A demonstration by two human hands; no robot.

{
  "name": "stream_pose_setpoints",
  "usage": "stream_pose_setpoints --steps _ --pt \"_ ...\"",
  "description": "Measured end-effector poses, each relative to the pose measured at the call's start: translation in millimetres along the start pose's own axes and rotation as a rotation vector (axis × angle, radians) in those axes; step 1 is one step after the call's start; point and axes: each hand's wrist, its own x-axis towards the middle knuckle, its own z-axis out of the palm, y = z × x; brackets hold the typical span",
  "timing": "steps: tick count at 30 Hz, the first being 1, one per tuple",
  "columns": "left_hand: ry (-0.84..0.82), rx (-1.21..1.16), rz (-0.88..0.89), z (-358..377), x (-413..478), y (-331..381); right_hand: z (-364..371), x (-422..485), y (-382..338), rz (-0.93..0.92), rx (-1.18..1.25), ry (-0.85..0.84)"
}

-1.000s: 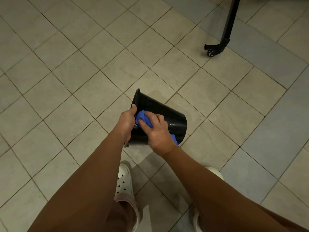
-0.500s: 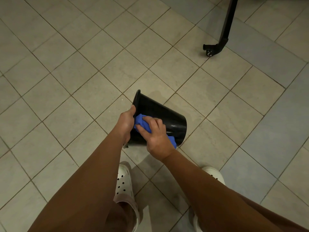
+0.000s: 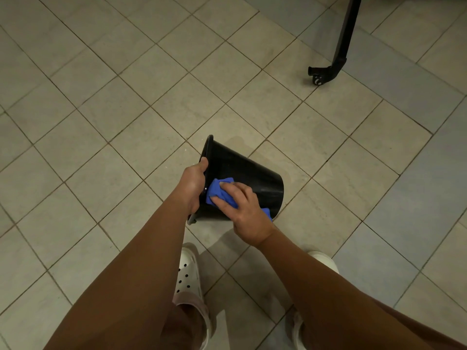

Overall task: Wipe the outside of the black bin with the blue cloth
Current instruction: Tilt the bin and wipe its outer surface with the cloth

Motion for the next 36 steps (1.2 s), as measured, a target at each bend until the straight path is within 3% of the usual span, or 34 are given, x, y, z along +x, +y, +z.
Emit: stream_pose_setpoints --steps 7,16,23,31,36 --pt "-0.001 0.009 -0.011 -0.8 -3.9 -0.9 -0.3 4.8 -6.0 0.016 -0.002 -0.053" --pt "-0.004 0.041 0.018 6.6 -5.7 -2.3 -20.7 37.9 -18.4 0.416 0.022 -0.061" --pt "-0.019 0.057 0.030 2.1 -9.1 -3.0 -17.8 37.3 -10.9 0.305 -0.056 -0.149" --pt "0.025 0.042 0.029 5.4 -10.0 -2.7 -16.3 30.8 3.3 0.527 -0.094 -0.197" --pt "0.010 0.049 -0.003 2.2 -11.0 -1.6 -6.9 23.4 1.0 0.434 -0.072 -0.120"
